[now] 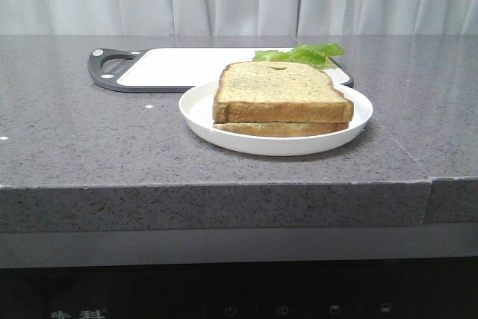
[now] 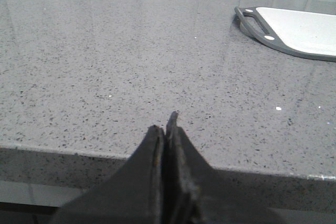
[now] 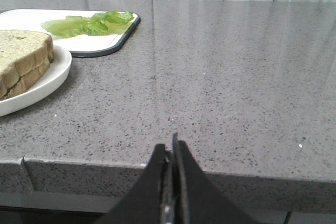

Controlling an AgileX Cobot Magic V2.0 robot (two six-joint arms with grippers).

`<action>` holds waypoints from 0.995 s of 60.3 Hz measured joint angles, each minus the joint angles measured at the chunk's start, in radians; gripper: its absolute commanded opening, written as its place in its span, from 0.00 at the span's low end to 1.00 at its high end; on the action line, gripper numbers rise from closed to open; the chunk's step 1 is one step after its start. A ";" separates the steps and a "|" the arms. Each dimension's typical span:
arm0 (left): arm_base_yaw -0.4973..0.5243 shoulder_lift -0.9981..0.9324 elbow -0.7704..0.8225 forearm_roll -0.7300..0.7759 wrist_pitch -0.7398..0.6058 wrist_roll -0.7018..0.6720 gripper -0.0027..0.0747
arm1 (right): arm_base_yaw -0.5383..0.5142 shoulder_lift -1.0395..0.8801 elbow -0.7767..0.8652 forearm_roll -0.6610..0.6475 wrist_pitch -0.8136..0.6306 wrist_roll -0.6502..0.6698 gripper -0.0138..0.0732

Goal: Left arm grabs bread, right arm adds lettuce

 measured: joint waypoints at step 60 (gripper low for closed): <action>0.000 0.000 0.000 0.002 -0.049 0.000 0.01 | 0.000 0.000 0.000 0.000 0.000 0.000 0.09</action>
